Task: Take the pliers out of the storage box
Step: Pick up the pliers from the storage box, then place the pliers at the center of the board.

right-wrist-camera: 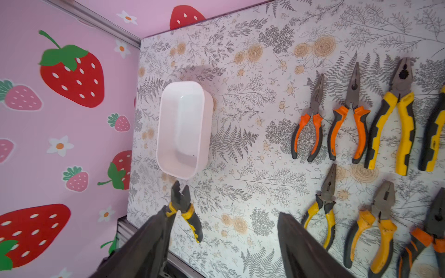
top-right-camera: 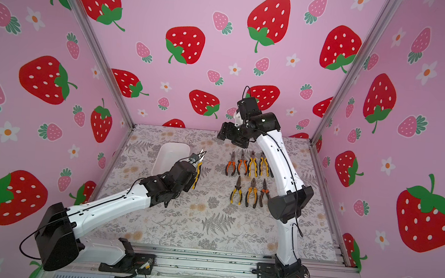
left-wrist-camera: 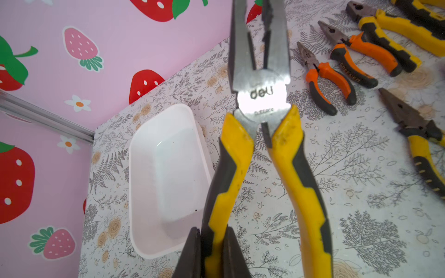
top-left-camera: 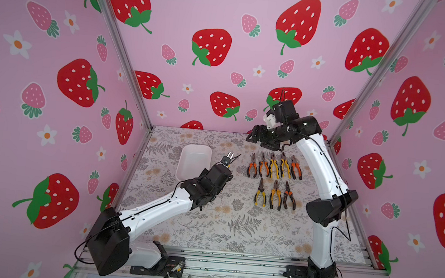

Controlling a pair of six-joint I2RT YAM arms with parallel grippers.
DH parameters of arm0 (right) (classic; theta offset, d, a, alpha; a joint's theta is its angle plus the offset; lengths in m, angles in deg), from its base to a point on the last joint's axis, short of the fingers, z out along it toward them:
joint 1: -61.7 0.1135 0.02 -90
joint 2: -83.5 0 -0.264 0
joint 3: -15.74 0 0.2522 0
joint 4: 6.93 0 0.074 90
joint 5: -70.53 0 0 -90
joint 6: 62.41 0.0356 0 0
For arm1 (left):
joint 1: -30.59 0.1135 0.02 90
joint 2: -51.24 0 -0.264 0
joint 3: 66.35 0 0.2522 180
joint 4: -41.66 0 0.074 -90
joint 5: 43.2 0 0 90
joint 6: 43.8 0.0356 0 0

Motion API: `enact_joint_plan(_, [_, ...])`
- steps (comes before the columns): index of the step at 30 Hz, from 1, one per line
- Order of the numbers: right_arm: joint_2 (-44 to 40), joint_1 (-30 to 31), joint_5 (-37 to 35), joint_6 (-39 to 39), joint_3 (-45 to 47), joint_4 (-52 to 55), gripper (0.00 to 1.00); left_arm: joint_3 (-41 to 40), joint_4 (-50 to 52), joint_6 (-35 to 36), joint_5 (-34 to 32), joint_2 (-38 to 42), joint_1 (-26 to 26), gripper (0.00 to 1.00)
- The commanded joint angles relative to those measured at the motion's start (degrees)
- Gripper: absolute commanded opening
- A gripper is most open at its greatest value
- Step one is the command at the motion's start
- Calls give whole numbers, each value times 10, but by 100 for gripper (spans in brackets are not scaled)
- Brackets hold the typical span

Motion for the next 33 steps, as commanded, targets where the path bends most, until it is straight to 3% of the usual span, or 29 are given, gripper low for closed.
enact_joint_plan(1, [31, 2, 63, 17, -25, 71, 77, 8, -93, 33, -72, -4, -24, 0])
enact_joint_plan(14, [10, 13, 120, 20, 74, 19, 72, 34, -166, 80, -105, -77, -58, 0])
enact_joint_plan(24, [-5, 20, 114, 24, 158, -18, 72, 44, -182, 88, -109, -82, -64, 0])
enact_joint_plan(33, [-23, 31, 112, 33, 195, -37, 57, 49, -179, 87, -105, -90, -66, 0])
